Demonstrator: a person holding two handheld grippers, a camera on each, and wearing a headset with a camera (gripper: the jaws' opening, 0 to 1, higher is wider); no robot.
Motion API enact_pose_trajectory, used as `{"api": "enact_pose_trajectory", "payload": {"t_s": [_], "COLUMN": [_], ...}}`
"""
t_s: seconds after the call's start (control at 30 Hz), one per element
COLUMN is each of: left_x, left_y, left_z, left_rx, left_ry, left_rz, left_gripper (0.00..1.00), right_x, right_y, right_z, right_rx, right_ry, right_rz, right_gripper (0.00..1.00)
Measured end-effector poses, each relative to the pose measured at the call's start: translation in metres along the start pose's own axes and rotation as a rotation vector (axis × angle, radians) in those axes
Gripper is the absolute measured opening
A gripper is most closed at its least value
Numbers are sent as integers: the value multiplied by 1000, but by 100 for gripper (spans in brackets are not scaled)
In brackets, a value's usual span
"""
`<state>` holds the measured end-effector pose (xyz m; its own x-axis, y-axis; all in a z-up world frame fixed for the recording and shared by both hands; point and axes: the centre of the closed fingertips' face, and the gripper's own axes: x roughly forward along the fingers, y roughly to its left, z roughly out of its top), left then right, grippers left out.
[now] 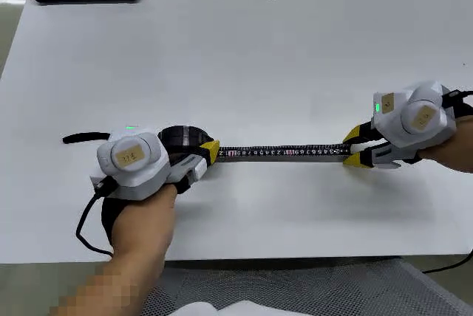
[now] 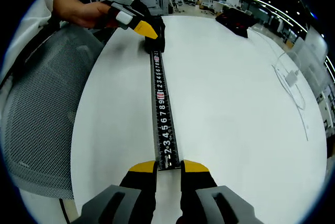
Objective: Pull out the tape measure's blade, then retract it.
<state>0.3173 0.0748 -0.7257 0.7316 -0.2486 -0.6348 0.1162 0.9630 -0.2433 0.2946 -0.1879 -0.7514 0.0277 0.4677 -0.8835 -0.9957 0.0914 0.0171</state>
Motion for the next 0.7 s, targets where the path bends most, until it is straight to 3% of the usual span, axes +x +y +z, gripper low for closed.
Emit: {"api": "enact_pose_trajectory", "payload": {"t_s": [0.7], "left_x": [-2], "left_y": [-1], "left_z": [-1], "left_rx": [17], "left_ry": [32], "left_rz": [3], "left_gripper": [58], "right_x": [-1], "right_y": [-1], "right_z": [0], "right_rx": [-1], "right_ry": [10], "right_rz": [-8], "right_gripper": [11]}}
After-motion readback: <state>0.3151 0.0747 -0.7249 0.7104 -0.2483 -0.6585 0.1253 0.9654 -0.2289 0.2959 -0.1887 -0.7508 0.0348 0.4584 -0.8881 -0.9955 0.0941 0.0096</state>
